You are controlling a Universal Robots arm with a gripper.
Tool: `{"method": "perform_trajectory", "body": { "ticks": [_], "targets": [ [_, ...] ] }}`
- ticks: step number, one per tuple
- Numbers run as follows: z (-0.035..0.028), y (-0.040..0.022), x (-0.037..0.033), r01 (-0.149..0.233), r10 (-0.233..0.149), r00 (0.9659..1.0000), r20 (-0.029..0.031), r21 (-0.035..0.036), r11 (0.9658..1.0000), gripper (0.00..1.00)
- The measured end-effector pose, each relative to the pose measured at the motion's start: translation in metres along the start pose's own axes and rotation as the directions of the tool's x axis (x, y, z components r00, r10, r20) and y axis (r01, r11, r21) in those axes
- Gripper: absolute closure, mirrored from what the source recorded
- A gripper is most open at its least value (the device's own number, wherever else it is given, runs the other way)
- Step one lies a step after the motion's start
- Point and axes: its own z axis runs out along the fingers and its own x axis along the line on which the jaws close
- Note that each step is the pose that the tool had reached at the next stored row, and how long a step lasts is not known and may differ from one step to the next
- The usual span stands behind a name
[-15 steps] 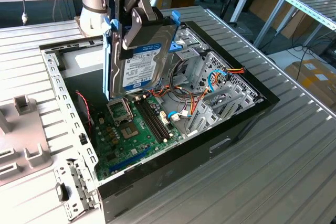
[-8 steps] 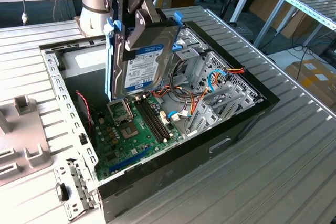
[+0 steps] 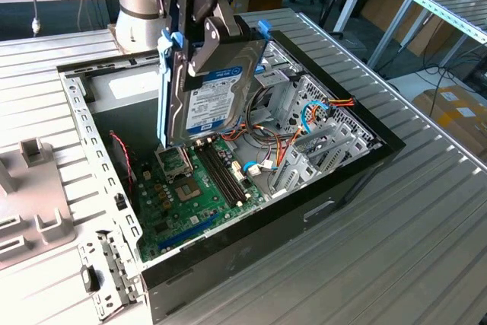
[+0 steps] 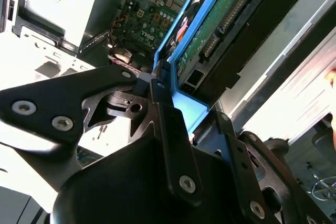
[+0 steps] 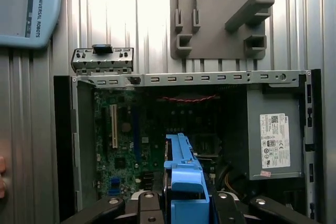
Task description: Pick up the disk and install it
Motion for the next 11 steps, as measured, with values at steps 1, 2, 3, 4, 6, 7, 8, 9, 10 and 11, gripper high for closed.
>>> {"method": "perform_trajectory", "body": {
  "ticks": [1,2,3,4,6,7,8,9,10,11],
  "targets": [
    [0.0001,-0.0004,0.0004,0.000,0.000,1.0000,0.0000,0.0000,1.0000,0.63],
    [0.0001,-0.0008,0.0008,0.000,0.000,1.0000,0.0000,0.0000,1.0000,0.63],
    [0.0001,-0.0016,0.0014,0.000,0.000,1.0000,0.0000,0.0000,1.0000,0.63],
    [0.0002,-0.0020,0.0018,0.000,0.000,1.0000,0.0000,0.0000,1.0000,0.63],
    [0.0002,-0.0031,0.0028,0.000,0.000,1.0000,0.0000,0.0000,1.0000,0.63],
    [0.0003,-0.0034,0.0031,0.000,0.000,1.0000,0.0001,0.0001,1.0000,0.63],
    [0.0002,-0.0039,0.0036,0.000,0.000,1.0000,-0.0001,-0.0001,1.0000,0.63],
    [0.0003,-0.0044,0.0040,0.000,0.000,1.0000,0.0000,0.0000,1.0000,0.63],
    [0.0003,-0.0052,0.0046,0.000,0.000,1.0000,0.0000,0.0000,1.0000,0.63],
    [0.0003,-0.0059,0.0052,0.000,0.000,1.0000,-0.0001,0.0000,1.0000,0.63]
  ]
}}
